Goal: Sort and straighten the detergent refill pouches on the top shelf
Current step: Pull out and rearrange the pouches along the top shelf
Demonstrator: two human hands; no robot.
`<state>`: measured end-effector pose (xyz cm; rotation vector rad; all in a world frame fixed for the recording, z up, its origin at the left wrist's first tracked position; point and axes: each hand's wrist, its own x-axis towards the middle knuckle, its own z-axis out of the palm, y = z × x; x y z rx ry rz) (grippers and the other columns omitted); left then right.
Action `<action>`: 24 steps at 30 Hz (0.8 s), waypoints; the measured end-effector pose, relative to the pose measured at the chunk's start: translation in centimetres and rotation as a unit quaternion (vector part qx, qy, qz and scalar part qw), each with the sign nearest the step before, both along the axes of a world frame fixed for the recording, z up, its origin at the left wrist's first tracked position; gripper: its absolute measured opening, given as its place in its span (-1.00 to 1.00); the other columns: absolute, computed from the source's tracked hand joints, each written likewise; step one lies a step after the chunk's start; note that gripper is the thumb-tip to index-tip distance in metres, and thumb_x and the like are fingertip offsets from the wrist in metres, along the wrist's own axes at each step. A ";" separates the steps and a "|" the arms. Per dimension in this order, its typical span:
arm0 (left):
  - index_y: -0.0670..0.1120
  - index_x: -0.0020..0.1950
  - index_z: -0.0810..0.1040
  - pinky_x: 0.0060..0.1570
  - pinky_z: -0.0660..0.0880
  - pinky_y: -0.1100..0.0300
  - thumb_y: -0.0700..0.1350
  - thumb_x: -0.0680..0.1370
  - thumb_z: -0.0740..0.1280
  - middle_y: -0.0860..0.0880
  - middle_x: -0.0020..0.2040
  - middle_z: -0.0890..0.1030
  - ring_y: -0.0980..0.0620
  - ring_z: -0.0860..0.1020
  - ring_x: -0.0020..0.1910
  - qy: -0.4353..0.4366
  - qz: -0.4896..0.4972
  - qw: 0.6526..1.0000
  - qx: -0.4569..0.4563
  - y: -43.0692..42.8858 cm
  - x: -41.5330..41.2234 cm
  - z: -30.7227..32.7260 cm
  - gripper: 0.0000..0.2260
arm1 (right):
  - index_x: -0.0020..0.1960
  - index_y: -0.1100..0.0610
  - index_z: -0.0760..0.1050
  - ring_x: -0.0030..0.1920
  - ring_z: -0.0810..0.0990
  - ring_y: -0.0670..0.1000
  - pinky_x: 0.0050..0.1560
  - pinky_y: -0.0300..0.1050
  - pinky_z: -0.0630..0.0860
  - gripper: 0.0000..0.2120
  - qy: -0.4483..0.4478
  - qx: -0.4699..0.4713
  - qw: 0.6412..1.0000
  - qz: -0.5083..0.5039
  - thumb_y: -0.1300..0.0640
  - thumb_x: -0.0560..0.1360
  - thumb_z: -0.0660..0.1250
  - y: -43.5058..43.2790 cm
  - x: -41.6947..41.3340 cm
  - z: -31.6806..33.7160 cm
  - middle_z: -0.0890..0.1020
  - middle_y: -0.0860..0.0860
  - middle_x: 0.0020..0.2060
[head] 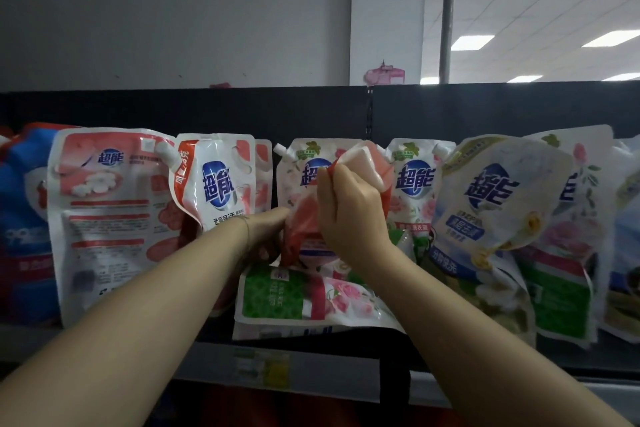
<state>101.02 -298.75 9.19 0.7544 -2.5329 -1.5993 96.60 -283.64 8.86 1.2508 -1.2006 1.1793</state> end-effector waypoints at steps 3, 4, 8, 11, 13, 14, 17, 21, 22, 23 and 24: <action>-0.14 -0.18 0.55 -0.07 0.49 0.15 0.22 0.52 0.24 -0.15 -0.17 0.61 -0.11 0.56 -0.11 0.057 -0.027 0.996 0.067 0.7 -0.9 -0.2 -0.58 | -0.31 0.26 0.39 -0.58 0.34 -0.01 -0.66 -0.02 0.32 -0.66 0.040 0.002 0.999 -0.014 0.18 0.61 0.12 0.5 -0.2 0.2 0.43 0.04 -0.48; -0.17 -0.21 0.56 -0.10 0.53 0.17 0.15 0.57 0.22 -0.13 -0.23 0.63 -0.09 0.58 -0.15 0.056 -0.034 0.995 0.080 1.4 -0.7 -0.2 -0.59 | -0.31 0.26 0.40 -0.58 0.34 -0.01 -0.68 -0.03 0.32 -0.67 0.055 0.001 0.998 -0.021 0.18 0.61 0.13 0.8 -0.1 0.3 0.44 0.05 -0.49; -0.24 0.03 0.58 0.18 0.50 0.09 -0.16 0.51 0.31 -0.22 -0.01 0.64 -0.14 0.60 0.04 0.013 -0.063 0.993 0.104 1.2 -0.9 -0.1 -0.82 | -0.32 0.26 0.40 -0.59 0.34 -0.01 -0.69 -0.05 0.31 -0.66 0.102 -0.010 0.994 -0.029 0.19 0.61 0.15 2.3 0.1 1.5 0.44 0.05 -0.50; -0.18 0.02 0.62 0.34 0.37 0.04 -0.07 0.57 0.26 -0.19 0.08 0.59 -0.17 0.51 0.17 0.001 -0.074 0.993 0.094 0.9 -1.5 0.0 -0.78 | -0.34 0.25 0.39 -0.59 0.33 0.00 -0.67 -0.07 0.30 -0.61 0.125 -0.037 0.990 -0.043 0.15 0.63 0.12 3.4 0.3 2.4 0.43 0.05 -0.51; -0.18 -0.08 0.63 0.14 0.48 0.07 0.04 0.52 0.27 -0.18 -0.07 0.59 -0.13 0.53 -0.02 0.029 -0.077 0.988 0.130 1.0 -1.9 0.0 -0.70 | -0.35 0.25 0.39 -0.58 0.33 -0.03 -0.65 -0.12 0.30 -0.59 0.136 -0.054 0.988 -0.043 0.14 0.63 0.10 4.0 0.3 2.8 0.43 0.04 -0.51; -0.20 -0.07 0.61 -0.03 0.55 0.10 0.04 0.48 0.28 -0.18 -0.11 0.59 -0.11 0.53 -0.10 0.033 -0.093 0.982 0.164 1.3 -1.9 0.1 -0.69 | -0.35 0.25 0.39 -0.57 0.33 -0.05 -0.64 -0.14 0.30 -0.60 0.140 -0.059 0.987 -0.043 0.15 0.63 0.10 4.3 0.1 2.8 0.43 0.03 -0.50; -0.21 -0.15 0.54 -0.39 0.57 0.22 -0.03 0.49 0.25 -0.15 -0.29 0.58 -0.05 0.56 -0.32 0.058 -0.057 0.974 0.212 1.8 -1.7 0.5 -0.76 | -0.34 0.25 0.39 -0.56 0.31 -0.08 -0.60 -0.21 0.27 -0.63 0.136 -0.061 0.988 -0.037 0.18 0.62 0.11 4.7 -0.5 2.2 0.40 0.00 -0.48; -0.23 -0.05 0.52 -0.33 0.59 0.12 -0.15 0.61 0.14 -0.18 -0.23 0.62 -0.11 0.63 -0.25 0.235 0.124 0.953 0.144 0.8 -2.8 1.6 -0.78 | -0.30 0.24 0.39 -0.53 0.34 -0.13 -0.54 -0.36 0.26 -0.57 0.070 -0.052 0.996 -0.006 0.09 0.66 0.02 4.5 -2.1 -0.2 0.39 -0.08 -0.43; -0.23 0.05 0.54 -0.15 0.60 0.06 -0.16 0.59 0.17 -0.19 -0.11 0.62 -0.15 0.62 -0.09 0.281 0.184 0.937 0.092 0.1 -3.1 2.2 -0.79 | -0.28 0.21 0.38 -0.52 0.33 -0.18 -0.52 -0.42 0.26 -0.58 0.042 -0.044 0.998 0.007 0.06 0.67 0.00 4.5 -2.5 -0.9 0.38 -0.13 -0.41; -0.25 0.08 0.54 -0.03 0.57 0.04 -0.17 0.57 0.19 -0.19 -0.05 0.61 -0.17 0.59 0.01 0.315 0.232 0.919 0.038 -0.4 -3.1 2.8 -0.79 | -0.26 0.15 0.36 -0.51 0.31 -0.24 -0.51 -0.45 0.26 -0.61 0.008 -0.036 0.999 0.016 0.04 0.67 0.00 4.6 -2.9 -1.7 0.37 -0.17 -0.41; -0.26 0.10 0.54 0.01 0.52 0.06 -0.19 0.57 0.20 -0.18 -0.03 0.59 -0.16 0.57 0.03 0.344 0.270 0.899 -0.007 -0.8 -2.8 3.8 -0.79 | -0.26 0.09 0.33 -0.53 0.31 -0.23 -0.52 -0.44 0.26 -0.65 -0.032 -0.030 0.999 0.017 0.03 0.66 0.01 4.6 -3.2 -2.3 0.36 -0.20 -0.42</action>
